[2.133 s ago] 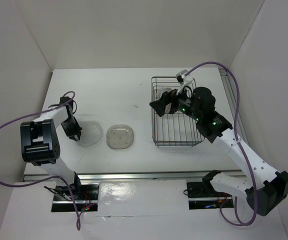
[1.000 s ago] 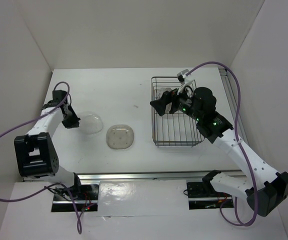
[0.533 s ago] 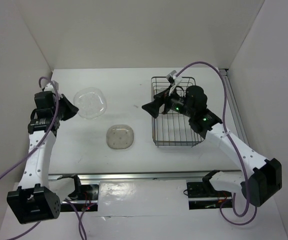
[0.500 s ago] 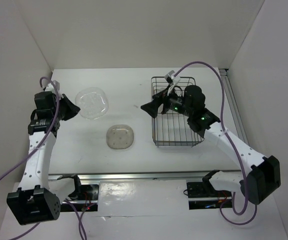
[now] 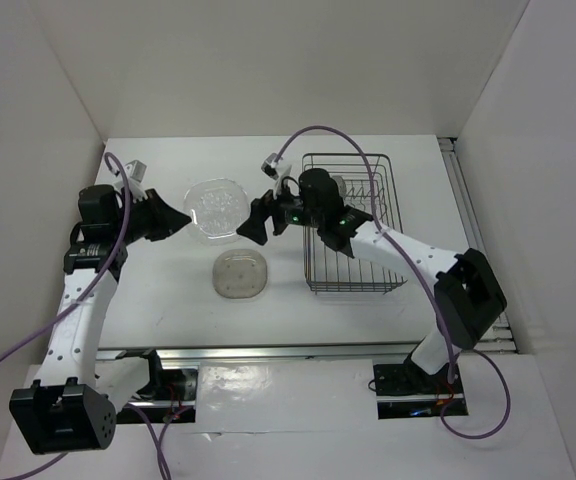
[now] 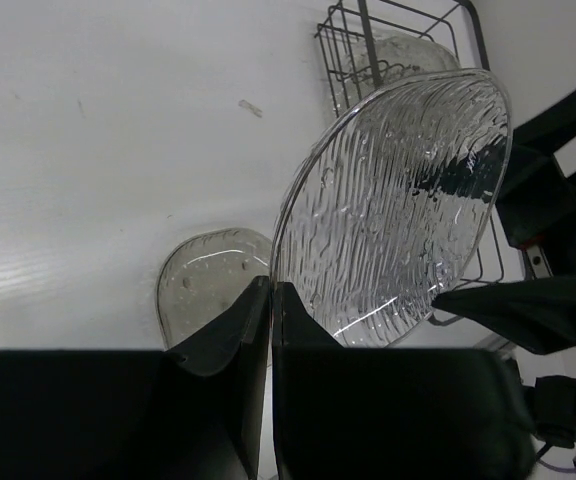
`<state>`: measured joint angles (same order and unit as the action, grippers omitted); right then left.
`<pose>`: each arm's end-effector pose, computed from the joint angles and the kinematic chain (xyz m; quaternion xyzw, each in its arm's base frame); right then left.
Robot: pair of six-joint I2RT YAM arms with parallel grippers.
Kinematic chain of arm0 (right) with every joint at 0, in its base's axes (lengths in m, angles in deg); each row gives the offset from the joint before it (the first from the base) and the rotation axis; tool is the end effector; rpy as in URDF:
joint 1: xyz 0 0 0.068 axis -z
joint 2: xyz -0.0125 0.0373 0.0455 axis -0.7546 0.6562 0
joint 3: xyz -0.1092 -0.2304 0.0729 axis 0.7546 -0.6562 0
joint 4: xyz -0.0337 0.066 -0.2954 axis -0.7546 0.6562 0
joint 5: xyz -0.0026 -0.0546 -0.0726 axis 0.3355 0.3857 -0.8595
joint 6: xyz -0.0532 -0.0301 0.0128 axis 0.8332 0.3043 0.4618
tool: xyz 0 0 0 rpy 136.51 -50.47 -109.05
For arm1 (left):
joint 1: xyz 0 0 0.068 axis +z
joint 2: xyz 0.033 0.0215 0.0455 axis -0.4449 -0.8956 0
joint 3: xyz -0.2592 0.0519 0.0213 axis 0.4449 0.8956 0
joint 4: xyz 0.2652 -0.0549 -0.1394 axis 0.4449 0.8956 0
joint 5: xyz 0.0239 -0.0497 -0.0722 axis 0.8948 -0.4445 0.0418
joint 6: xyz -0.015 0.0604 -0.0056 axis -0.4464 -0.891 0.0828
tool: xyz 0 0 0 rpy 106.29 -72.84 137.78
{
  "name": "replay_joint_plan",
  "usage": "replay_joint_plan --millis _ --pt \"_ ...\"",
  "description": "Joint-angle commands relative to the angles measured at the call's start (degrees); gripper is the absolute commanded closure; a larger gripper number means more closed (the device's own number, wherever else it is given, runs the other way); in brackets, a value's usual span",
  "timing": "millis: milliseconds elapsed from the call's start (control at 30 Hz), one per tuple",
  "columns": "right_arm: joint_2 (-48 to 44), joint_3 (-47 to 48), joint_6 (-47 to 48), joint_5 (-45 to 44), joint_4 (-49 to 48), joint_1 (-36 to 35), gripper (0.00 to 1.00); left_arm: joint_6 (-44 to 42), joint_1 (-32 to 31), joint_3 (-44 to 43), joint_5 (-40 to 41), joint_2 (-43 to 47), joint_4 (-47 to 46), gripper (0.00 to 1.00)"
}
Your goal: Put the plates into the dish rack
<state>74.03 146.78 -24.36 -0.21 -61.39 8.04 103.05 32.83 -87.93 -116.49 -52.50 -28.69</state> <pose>0.3083 0.2943 0.2779 -0.3402 0.7087 0.4078 0.4644 0.2819 0.0069 0.3215 -0.0912 0.8137 -0.3165 0.4790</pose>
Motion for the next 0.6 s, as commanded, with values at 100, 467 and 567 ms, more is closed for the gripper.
replay_joint_plan --millis 100,467,567 --pt "3.37 5.66 -0.84 -1.55 -7.28 -0.54 0.16 0.88 -0.79 1.16 -7.69 0.76 -5.60 1.00" --pt "5.57 6.89 -3.49 -4.54 -9.83 -1.59 0.59 1.41 -1.32 1.16 -6.64 -0.29 -5.60 1.00" --pt "5.57 6.89 -3.49 -5.33 -9.31 -2.12 0.62 1.41 -1.32 1.16 -5.41 -0.82 -4.90 1.00"
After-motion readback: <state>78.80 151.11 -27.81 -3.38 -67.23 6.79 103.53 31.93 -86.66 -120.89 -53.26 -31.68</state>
